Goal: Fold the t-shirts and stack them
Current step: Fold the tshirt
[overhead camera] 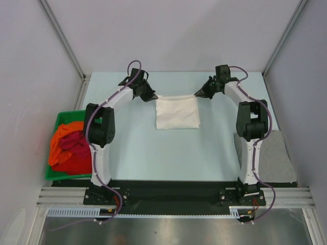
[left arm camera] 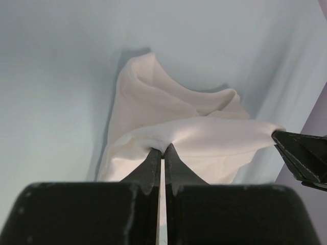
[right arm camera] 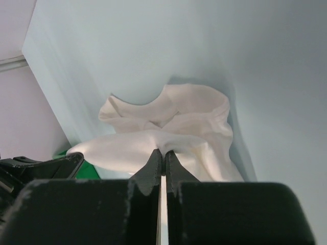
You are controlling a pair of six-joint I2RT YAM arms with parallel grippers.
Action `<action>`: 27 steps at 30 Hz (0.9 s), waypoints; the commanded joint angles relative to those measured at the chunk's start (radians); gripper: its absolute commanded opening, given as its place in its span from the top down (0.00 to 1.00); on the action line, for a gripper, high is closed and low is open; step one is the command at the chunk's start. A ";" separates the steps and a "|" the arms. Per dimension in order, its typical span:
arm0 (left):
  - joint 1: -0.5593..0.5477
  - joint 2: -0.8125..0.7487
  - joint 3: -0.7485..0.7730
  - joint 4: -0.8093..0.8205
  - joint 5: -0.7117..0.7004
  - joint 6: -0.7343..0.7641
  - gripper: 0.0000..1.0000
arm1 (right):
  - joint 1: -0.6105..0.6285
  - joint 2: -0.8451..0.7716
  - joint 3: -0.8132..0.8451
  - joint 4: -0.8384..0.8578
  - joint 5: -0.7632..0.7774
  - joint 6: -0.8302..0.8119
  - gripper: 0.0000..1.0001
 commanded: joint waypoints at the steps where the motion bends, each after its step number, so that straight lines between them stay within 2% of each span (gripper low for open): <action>1: 0.047 0.037 0.070 0.020 0.001 0.067 1.00 | -0.022 0.024 0.062 0.008 0.000 -0.001 1.00; 11: 0.059 0.176 0.214 0.037 0.068 0.110 0.99 | -0.042 0.118 0.154 0.005 -0.002 -0.016 0.98; 13: 0.059 0.211 0.254 0.033 0.077 0.151 0.95 | -0.047 0.162 0.197 0.005 -0.012 -0.025 0.96; 14: 0.059 0.227 0.311 0.018 0.071 0.168 0.89 | -0.055 0.174 0.216 0.013 -0.017 -0.029 0.94; 16: 0.064 0.250 0.374 -0.036 0.050 0.222 0.80 | -0.062 0.204 0.271 0.025 -0.031 -0.061 0.76; 17: 0.064 0.258 0.429 -0.058 0.041 0.246 0.77 | -0.073 0.211 0.297 0.016 -0.040 -0.078 0.71; 18: 0.065 0.253 0.452 -0.081 0.024 0.291 0.70 | -0.078 0.216 0.353 -0.003 -0.045 -0.096 0.61; 20: 0.064 0.186 0.442 -0.116 -0.008 0.328 0.60 | -0.090 0.199 0.384 -0.070 -0.046 -0.153 0.49; 21: 0.062 0.152 0.422 -0.116 -0.008 0.357 0.59 | -0.093 0.182 0.383 -0.084 -0.049 -0.173 0.41; 24: 0.044 0.036 0.314 -0.104 0.004 0.382 0.57 | -0.084 0.074 0.262 -0.061 -0.087 -0.208 0.38; 25: 0.039 0.015 0.276 -0.070 0.031 0.374 0.57 | -0.079 0.034 0.127 -0.014 -0.129 -0.199 0.38; 27: 0.023 -0.031 0.158 -0.014 0.151 0.336 0.58 | -0.056 -0.057 0.000 0.142 -0.172 -0.152 0.38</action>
